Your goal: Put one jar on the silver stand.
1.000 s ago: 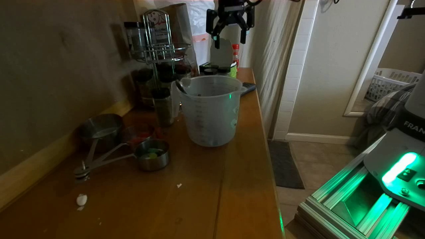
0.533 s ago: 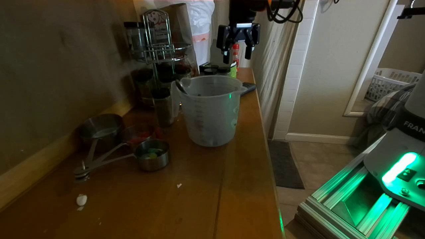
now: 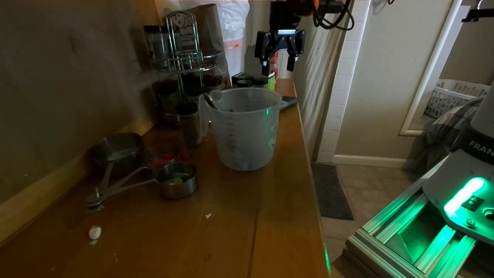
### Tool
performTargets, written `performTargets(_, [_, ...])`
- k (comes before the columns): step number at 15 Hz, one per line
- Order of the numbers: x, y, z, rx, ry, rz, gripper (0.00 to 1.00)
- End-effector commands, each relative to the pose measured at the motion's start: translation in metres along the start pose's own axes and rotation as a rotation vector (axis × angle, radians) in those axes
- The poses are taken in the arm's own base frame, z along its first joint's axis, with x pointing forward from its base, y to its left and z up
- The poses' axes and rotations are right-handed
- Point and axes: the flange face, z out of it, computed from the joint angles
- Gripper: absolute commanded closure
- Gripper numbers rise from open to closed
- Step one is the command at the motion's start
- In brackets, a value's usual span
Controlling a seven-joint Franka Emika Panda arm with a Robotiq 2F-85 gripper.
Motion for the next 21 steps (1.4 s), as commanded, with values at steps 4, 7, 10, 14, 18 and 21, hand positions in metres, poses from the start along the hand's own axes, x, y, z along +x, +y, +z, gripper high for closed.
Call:
performTargets(4, [0.001,-0.001,0.002,0.007,-0.002,-0.01,0.0])
performTargets(7, [0.0,-0.005,0.008,0.023,-0.015,-0.036,0.0])
performTargets(10, [-0.002,-0.011,0.023,0.055,-0.027,-0.067,0.0])
performTargets(14, [0.002,-0.017,0.036,0.065,0.008,-0.098,0.0])
performTargets(18, [0.012,-0.012,0.047,0.062,0.066,-0.094,0.0])
performTargets(21, [0.015,-0.012,0.054,0.065,0.092,-0.101,0.03])
